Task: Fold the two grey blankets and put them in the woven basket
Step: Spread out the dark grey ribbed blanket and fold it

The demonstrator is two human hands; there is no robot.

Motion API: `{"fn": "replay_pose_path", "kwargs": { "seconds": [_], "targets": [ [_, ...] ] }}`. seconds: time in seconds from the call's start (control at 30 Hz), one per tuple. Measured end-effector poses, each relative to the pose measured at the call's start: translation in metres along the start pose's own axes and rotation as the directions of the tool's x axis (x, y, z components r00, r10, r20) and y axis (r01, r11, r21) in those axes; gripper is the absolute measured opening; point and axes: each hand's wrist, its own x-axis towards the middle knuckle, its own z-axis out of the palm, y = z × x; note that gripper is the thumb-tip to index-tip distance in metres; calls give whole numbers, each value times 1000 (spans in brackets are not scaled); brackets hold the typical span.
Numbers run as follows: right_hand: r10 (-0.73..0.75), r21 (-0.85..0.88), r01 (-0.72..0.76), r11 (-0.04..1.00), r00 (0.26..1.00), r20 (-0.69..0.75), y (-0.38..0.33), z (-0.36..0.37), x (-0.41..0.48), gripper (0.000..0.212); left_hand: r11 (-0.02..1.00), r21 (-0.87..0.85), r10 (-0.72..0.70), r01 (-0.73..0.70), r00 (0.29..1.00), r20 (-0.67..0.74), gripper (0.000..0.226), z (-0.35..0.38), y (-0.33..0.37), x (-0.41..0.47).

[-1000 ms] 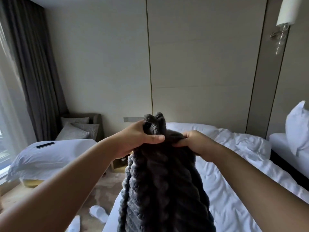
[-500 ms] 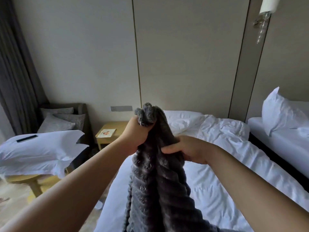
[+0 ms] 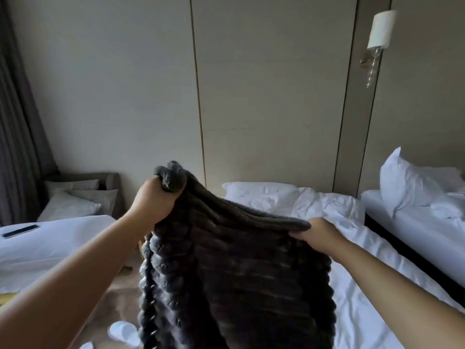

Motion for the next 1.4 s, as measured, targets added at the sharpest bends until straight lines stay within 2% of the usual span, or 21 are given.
{"fn": "replay_pose_path", "kwargs": {
  "seconds": [0.1,0.2,0.27,0.3,0.37,0.43,0.5,0.57,0.63,0.7,0.77,0.87,0.97,1.0,1.07,1.13,1.17,1.23,1.27,1.33,1.4],
  "targets": [
    [-251,-123,243,962,966,-55,-54,-11,-2,32,981,-5,191,-194,960,203,31,27,36,-31],
    [-400,-144,383,912,910,-112,-95,-5,-16,30,928,-120,369,-354,822,433,43,65,71,-65],
    [-473,-183,447,876,869,-147,-101,-6,-23,33,900,-147,430,-410,784,448,42,80,80,-72],
    [-469,-177,445,878,874,-129,-97,-9,-23,23,902,-116,423,-416,794,438,41,84,79,-69],
    [-369,-123,363,924,929,-24,-83,-17,-21,37,901,-20,396,-434,802,447,32,90,75,-65],
    [-232,-43,239,970,965,126,-66,-21,-21,39,879,44,409,-475,798,443,11,97,71,-62],
    [-167,22,167,986,955,245,-48,-21,-20,33,811,141,460,-568,768,447,11,104,71,-64],
    [-93,-33,110,993,940,328,-22,-20,-19,24,792,166,465,-588,757,458,13,108,68,-62],
    [36,-222,46,974,935,352,10,-20,-18,29,857,73,423,-511,777,467,15,108,63,-55],
    [151,-271,-57,961,928,340,43,-19,-20,31,897,100,333,-430,808,487,26,106,59,-49],
    [220,-253,-141,957,923,316,68,-16,-26,23,899,184,275,-396,841,466,27,107,54,-43],
    [233,-210,-192,959,953,192,100,-9,-29,7,931,149,245,-333,874,421,32,113,51,-37],
    [294,34,-293,956,953,-77,114,-22,-18,7,941,70,293,-330,902,317,31,115,48,-25],
    [327,136,-303,943,922,-207,114,-34,-10,13,945,48,301,-324,916,263,31,115,46,-17],
    [413,294,-303,907,776,-476,107,-62,3,30,952,60,284,-300,941,186,33,115,39,-1],
    [455,425,-216,879,648,-611,98,-84,9,39,967,105,214,-232,965,153,29,121,27,9],
    [460,469,-166,867,627,-629,96,-88,10,42,977,116,161,-179,976,149,23,126,19,11],
    [487,531,-156,833,661,-571,102,-82,9,41,989,133,38,-66,979,201,11,142,1,3],
    [524,579,-183,794,690,-499,110,-71,6,39,992,127,-22,-10,967,253,14,152,-10,-5],
    [589,690,-303,658,778,-219,136,-34,-7,35,991,85,-131,105,907,400,34,173,-37,-30],
    [624,599,-538,593,777,80,174,16,-38,35,958,102,-280,269,792,543,46,193,-71,-67]
  ]
}}
